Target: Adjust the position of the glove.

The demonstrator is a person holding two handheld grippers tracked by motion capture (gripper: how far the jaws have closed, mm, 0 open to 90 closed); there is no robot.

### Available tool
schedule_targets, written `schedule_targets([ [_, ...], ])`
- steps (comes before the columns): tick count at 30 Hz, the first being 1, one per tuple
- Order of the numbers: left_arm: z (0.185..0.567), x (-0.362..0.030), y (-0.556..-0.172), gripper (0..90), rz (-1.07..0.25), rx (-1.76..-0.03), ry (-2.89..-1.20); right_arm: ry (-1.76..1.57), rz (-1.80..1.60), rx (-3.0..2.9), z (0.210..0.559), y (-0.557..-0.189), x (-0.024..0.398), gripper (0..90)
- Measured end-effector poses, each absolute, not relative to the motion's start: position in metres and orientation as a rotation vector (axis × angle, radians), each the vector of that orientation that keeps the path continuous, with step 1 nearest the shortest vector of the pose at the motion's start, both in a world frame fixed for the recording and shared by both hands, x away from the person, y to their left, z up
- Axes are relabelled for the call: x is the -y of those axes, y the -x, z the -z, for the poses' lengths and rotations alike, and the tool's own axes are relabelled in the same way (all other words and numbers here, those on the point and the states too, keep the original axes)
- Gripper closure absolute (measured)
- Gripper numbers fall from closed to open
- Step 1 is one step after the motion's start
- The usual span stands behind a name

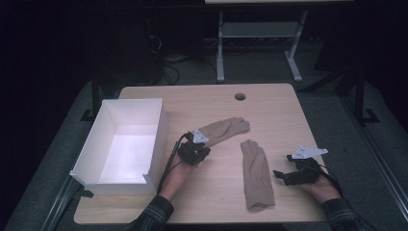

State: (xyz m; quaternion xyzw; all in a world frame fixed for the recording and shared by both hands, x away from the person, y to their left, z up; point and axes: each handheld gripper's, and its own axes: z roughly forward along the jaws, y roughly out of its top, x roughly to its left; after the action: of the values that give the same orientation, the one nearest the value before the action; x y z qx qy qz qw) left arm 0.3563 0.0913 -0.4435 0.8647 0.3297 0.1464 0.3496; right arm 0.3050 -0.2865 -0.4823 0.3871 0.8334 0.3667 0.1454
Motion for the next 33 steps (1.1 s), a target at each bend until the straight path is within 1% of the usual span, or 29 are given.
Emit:
schedule_targets([
  [6, 0.444, -0.091, -0.379, 89.7, -0.386, -0.903, -2.220, -1.114, -1.057, -2.401, 0.482, -0.305, 0.287, 13.5],
  [13, 0.450, -0.093, -0.405, 89.7, -0.432, -0.939, -2.240, -1.115, -1.065, -2.401, 0.482, -0.306, 0.287, 13.5],
  [20, 0.459, -0.096, -0.411, 89.8, -0.448, -0.984, -2.277, -1.118, -1.067, -2.401, 0.482, -0.305, 0.287, 13.5],
  [27, 0.460, -0.095, -0.408, 89.9, -0.392, -0.997, -2.274, -1.114, -1.064, -2.402, 0.482, -0.305, 0.287, 13.5],
  [33, 0.459, -0.090, -0.399, 89.9, -0.343, -0.969, -2.292, -1.114, -1.064, -2.402, 0.482, -0.305, 0.287, 13.5],
])
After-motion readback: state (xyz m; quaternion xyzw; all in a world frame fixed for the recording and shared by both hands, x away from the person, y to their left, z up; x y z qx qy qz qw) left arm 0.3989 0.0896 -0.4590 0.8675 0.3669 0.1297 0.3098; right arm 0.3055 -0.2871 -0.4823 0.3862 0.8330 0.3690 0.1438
